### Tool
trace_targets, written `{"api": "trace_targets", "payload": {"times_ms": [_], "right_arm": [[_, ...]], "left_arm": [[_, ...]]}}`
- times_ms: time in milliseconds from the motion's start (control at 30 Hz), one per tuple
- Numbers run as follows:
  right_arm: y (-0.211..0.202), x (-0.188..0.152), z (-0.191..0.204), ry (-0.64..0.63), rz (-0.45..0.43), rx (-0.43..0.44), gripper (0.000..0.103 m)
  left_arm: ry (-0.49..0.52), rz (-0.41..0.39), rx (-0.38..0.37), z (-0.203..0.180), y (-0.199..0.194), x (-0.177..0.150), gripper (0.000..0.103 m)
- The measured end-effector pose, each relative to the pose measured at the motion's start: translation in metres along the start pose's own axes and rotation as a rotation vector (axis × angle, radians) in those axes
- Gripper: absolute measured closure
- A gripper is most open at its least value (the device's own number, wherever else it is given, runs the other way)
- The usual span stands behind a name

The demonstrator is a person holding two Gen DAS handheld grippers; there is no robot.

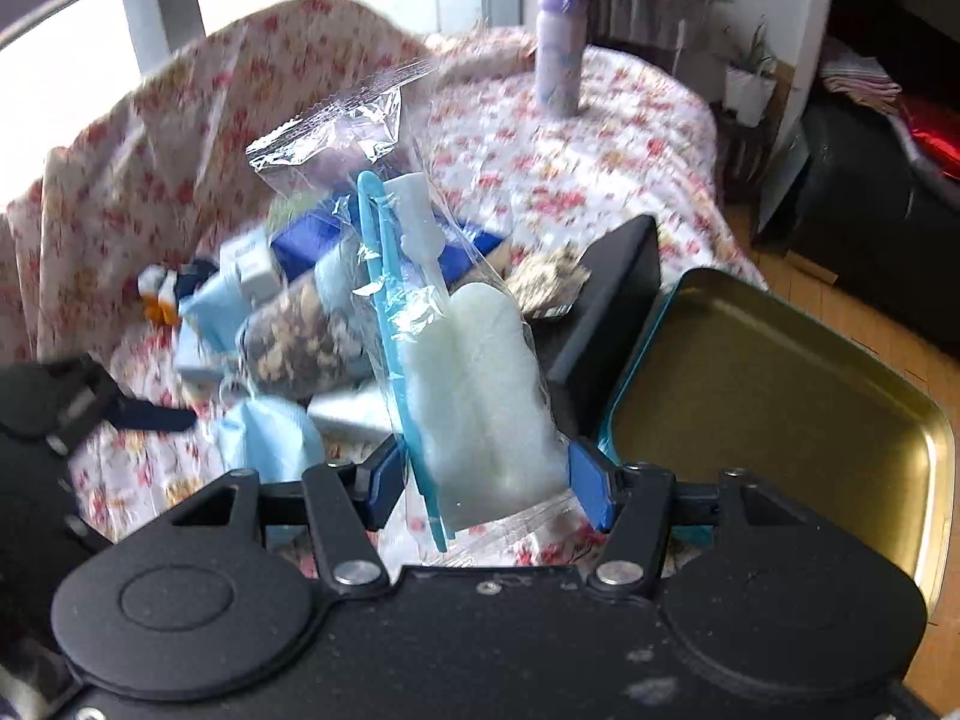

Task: Organize soft objects
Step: 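Lift the bagged brush with the right gripper while the left gripper grasps the blue mask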

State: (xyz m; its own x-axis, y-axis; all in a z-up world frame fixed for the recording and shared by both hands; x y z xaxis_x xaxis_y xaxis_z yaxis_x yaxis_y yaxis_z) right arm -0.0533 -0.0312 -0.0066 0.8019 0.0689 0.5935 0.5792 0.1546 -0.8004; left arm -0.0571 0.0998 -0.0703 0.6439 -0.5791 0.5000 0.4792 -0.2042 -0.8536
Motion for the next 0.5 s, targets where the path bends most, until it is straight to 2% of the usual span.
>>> {"api": "trace_targets", "payload": {"times_ms": [133, 333, 367, 433, 500], "right_arm": [[-0.006, 0.005, -0.008, 0.04, -0.038, 0.003, 0.045], [-0.005, 0.005, -0.012, 0.054, -0.044, -0.017, 0.044], [-0.005, 0.005, -0.013, 0.059, -0.045, -0.019, 0.044], [-0.005, 0.005, -0.014, 0.071, -0.047, -0.023, 0.044], [-0.005, 0.004, -0.016, 0.084, -0.05, -0.029, 0.044]], "left_arm": [[-0.034, 0.044, 0.016, -0.001, 0.013, 0.007, 0.013], [-0.083, 0.084, 0.023, 0.001, 0.027, 0.008, 0.015], [-0.092, 0.089, 0.018, 0.002, 0.029, 0.009, 0.017], [-0.104, 0.098, 0.021, 0.003, 0.032, 0.011, 0.042], [-0.112, 0.095, 0.031, 0.005, 0.032, 0.01, 0.045]]}}
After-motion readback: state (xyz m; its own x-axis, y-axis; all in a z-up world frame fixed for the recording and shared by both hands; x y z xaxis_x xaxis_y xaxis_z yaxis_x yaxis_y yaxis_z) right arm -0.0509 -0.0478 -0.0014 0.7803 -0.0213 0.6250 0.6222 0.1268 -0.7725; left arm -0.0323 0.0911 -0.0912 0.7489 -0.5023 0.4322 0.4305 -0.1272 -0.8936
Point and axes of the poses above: each gripper's, at about its wrist camera, not at the fingertips, and y roughly the way its jaws point, z to its left, x to its top, the point moved 2 cm from there along y, roughly the way its jaws point, and after that the axes turned 3 degrees about y, right-handed, at the moved point
